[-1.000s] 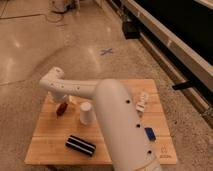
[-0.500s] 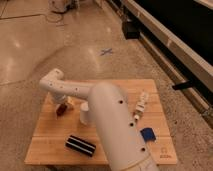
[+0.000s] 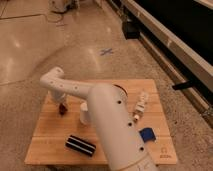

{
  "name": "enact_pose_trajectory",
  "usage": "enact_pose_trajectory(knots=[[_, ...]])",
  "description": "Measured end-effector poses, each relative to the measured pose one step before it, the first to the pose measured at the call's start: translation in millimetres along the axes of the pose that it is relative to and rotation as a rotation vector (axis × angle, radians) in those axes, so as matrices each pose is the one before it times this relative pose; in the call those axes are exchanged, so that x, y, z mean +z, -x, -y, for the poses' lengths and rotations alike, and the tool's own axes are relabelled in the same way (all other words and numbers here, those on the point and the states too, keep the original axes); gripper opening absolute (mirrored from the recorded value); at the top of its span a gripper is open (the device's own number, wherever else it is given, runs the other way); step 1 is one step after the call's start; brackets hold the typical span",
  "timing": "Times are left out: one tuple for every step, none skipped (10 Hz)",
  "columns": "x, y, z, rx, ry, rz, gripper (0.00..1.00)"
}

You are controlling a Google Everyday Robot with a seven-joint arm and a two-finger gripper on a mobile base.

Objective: Place the pepper on the white sponge

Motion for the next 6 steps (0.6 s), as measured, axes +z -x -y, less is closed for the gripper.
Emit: enact_pose_trajectory(knots=[[-4.96,-0.99,2.24,-0.00296,-0.01133,0.00021,0.02],[-8.71,-1.72,3.19,-0.00544,-0.01691,-0.00256,0.0],[-9.82,-1.23,4.41,-0.0081,-0.0148,-0.00517,0.0],[-9.91,-0.94,4.37,-0.00818,-0.0124,-0.00587,0.0],[-11.33,-0.77,4.97,-0.00889,-0.01252,-0.00628,0.0],[-18.01,-0.77,5.03,-0.01227,-0.01291,-0.00668,0.0]])
